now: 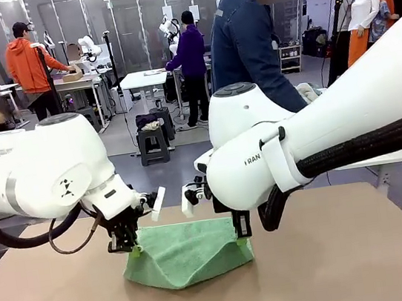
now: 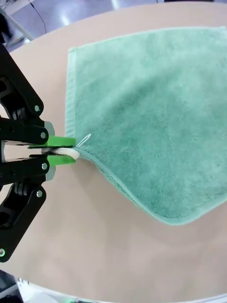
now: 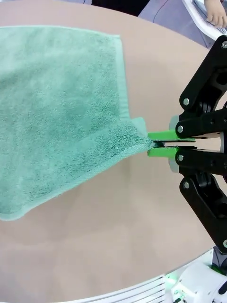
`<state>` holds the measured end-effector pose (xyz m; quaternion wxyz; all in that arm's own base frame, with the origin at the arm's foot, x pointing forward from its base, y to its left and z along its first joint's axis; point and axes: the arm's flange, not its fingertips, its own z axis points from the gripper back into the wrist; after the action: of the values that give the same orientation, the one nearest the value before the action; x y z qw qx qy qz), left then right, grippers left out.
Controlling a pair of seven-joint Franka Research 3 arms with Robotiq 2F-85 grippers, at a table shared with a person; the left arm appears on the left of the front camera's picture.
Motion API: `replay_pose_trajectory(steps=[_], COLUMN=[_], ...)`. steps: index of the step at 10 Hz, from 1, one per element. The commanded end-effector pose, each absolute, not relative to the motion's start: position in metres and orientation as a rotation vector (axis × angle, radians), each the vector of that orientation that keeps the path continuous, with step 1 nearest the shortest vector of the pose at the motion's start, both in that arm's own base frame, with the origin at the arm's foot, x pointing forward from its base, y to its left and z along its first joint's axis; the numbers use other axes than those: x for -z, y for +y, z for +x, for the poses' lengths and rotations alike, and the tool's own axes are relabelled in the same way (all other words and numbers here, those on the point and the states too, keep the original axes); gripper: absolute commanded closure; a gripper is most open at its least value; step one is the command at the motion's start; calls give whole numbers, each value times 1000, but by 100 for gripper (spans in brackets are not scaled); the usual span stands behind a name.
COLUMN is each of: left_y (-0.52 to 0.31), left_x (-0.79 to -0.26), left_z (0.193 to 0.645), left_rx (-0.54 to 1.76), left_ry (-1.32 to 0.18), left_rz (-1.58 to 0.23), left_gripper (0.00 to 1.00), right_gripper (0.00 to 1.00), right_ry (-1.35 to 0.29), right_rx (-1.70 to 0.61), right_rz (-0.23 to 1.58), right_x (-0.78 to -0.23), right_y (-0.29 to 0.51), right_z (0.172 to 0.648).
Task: Fold the towels and place them in the basket.
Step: When a person lays out a Towel with hook on the table, fold it in half twice.
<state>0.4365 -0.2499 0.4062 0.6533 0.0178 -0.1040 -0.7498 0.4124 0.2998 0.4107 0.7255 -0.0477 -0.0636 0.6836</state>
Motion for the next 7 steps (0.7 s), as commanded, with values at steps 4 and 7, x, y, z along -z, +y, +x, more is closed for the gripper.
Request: replay_pose_trajectory(steps=[4,7], left_y=[-234,-235], left_x=[-427,-424], left_z=[445,447], left_rx=[1628,1651], left_ry=[-240,-261], left_rz=[30,50], left_gripper=[92,92], right_gripper=[94,94], right_ry=[-135,-139], right_rx=[-1530,-1507], right_rz=[-117,-112], right_x=[-425,-422], right_y=[279,285], right_z=[429,427])
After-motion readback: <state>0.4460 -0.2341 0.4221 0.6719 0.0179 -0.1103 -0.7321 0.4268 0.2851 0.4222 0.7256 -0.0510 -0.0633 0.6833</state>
